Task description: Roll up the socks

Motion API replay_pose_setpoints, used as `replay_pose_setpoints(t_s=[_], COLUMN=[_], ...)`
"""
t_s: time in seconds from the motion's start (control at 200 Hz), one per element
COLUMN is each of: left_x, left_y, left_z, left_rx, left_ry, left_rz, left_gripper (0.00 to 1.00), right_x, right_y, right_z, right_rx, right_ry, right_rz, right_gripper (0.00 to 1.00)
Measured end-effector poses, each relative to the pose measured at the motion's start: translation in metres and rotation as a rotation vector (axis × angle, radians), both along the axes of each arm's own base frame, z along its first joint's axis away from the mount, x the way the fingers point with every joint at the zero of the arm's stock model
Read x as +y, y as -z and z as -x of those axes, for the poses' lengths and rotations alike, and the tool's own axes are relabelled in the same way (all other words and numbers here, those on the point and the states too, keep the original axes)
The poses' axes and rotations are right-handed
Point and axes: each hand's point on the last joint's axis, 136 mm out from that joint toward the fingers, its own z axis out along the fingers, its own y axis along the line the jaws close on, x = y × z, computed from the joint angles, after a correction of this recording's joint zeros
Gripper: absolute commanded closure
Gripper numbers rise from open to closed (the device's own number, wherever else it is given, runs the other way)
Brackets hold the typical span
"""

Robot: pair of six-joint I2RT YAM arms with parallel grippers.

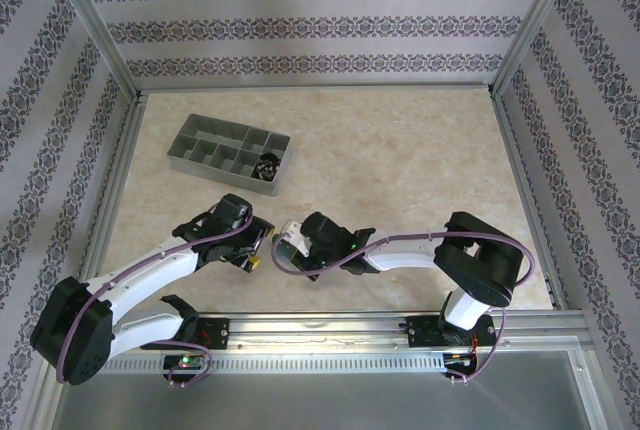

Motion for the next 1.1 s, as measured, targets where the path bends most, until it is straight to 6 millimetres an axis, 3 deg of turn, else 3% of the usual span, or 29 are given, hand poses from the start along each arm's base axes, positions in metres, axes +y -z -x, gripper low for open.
replay_pose_setpoints(t_s=[0.445,0.729,0.839,1.004,1.099], left_x=[-0.033,-0.045,-0.049,-0.056,-0.050], left_y=[0.010,0.033,0.036,0.040,0.037], left_z=[-0.005,-0.010,-0.012,-0.016,-0.015], left_rx=[-0.019,0.025,0.052,0.074,0.064], left_ry=[0.124,0.152,0.163,0.179,0.165], left_rz=[0.048,0.038,0.035,0.039,0.023], left_gripper=[0.37,0.42,0.53,0.98,1.00], right_x=[-0.006,-0.008,-0.009,-0.010,-0.007], right_y=[0.003,0.004,0.004,0.005,0.003], right_z=[-0.010,-0.013,-0.015,-0.016,-0.019], right_rx=[0.283,0.410,0.444,0.466,0.479], right_ry=[0.046,0.081,0.097,0.110,0.091], right_rz=[-0.154,-0.205,-0.219,-0.215,-0.199], right_gripper=[1.00,1.00,1.00,1.00,1.00])
